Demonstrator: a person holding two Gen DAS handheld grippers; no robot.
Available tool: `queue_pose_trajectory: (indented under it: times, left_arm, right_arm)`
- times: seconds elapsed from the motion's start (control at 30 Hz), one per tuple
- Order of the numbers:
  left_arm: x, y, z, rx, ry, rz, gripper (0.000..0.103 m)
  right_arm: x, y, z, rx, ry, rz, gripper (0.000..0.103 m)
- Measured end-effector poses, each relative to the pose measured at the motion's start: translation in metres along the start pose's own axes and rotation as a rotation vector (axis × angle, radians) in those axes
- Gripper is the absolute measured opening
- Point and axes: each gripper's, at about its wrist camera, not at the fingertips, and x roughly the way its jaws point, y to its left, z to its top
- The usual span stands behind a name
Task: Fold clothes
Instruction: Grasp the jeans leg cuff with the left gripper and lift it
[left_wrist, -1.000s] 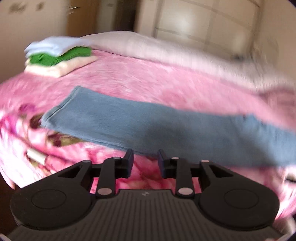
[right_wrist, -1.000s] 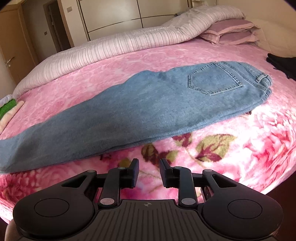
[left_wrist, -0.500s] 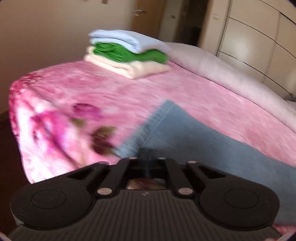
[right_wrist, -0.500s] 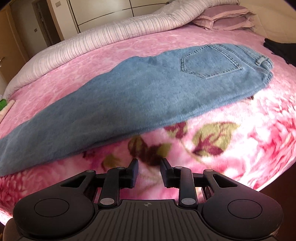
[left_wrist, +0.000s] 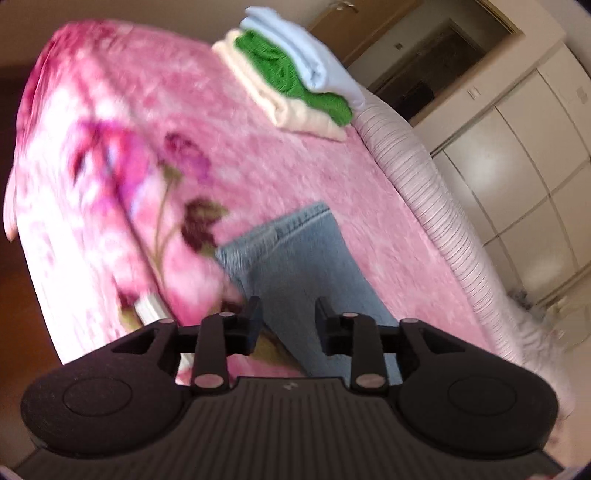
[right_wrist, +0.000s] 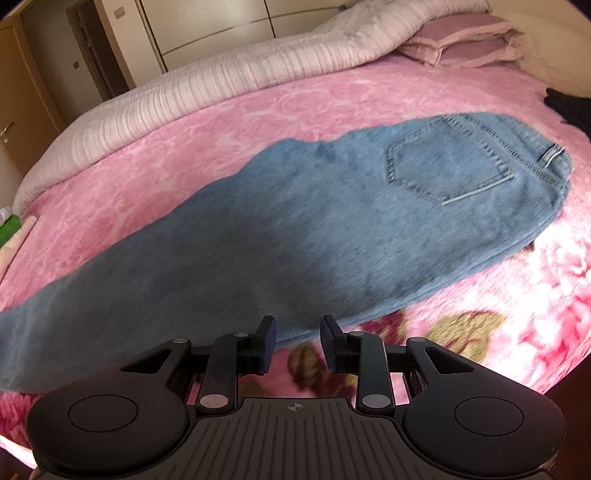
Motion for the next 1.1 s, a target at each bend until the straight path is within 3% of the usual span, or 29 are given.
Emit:
queue_pose_trajectory:
  times: [0.23, 0.53, 0.7, 0.77, 0.8, 0.93, 1.1]
  left_arm:
    - [0.014, 0.016, -0.01, -0.166, 0.011, -0.008, 0.027]
    - [0.022, 0.016, -0.009, -0.192, -0.006, -0.001, 0.028]
    - [0.029, 0.022, -0.008, -0.282, -0.036, -0.03, 0.026]
    - [0.031, 0.016, -0.009, -0.241, -0.046, -0.014, 0.021]
    - [0.031, 0.01, -0.009, -0.196, -0.053, 0.016, 0.012]
    - [0.032, -0.024, -0.009, 0.041, -0.065, 0.115, 0.008]
    - [0.024, -0.089, -0.017, 0.404, -0.114, 0.128, 0.008]
  right_arm:
    - [-0.01, 0.003, -0.01, -0.042, 0.005, 0.021, 0.031]
    - [-0.013, -0.041, 0.003, 0.102, -0.02, -0.04, 0.031]
    - [-0.003, -0.05, 0.012, 0.164, -0.01, -0.034, 0.032]
    - [0.001, -0.051, 0.014, 0.179, -0.009, -0.03, 0.032]
    - [0.002, -0.051, 0.015, 0.187, -0.008, -0.028, 0.032]
    - [0.008, -0.058, 0.018, 0.194, -0.007, -0.038, 0.032]
    - [0.009, -0.074, 0.021, 0.226, -0.021, -0.058, 0.032]
